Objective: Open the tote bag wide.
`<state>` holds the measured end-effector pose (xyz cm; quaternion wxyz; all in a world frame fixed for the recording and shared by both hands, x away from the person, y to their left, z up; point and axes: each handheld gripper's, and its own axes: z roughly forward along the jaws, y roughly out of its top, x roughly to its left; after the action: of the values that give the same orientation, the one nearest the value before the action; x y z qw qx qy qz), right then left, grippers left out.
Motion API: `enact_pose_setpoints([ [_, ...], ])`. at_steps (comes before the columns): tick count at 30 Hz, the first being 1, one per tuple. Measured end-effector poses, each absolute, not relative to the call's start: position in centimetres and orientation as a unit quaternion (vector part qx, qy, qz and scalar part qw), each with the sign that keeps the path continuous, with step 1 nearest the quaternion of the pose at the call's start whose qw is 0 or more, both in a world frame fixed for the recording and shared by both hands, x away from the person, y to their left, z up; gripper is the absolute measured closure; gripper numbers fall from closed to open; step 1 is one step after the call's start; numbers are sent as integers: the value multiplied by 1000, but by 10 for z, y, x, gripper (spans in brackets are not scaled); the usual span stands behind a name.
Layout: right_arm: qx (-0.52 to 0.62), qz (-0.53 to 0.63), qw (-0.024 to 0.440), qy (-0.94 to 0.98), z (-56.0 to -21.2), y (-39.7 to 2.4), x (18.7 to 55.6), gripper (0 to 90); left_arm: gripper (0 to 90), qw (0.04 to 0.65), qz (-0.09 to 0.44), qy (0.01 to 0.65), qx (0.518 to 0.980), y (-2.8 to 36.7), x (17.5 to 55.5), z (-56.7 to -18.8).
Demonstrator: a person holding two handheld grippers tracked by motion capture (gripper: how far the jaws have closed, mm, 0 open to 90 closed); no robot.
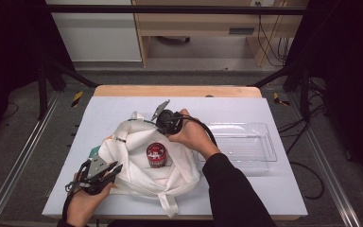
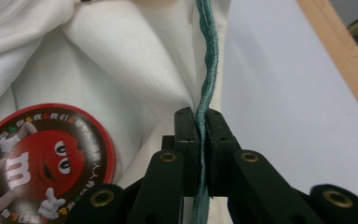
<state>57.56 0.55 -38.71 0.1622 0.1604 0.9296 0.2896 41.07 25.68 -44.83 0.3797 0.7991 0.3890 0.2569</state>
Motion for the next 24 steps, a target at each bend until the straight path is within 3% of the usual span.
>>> enact_pose_setpoints([
  [12, 207, 312, 203, 905, -377, -9, 588, 863, 831, 378, 278, 382, 796, 267, 401, -437],
  [24, 237, 233, 205, 920, -402, 1, 601, 857, 832, 357, 252, 384, 813, 267, 404, -448],
])
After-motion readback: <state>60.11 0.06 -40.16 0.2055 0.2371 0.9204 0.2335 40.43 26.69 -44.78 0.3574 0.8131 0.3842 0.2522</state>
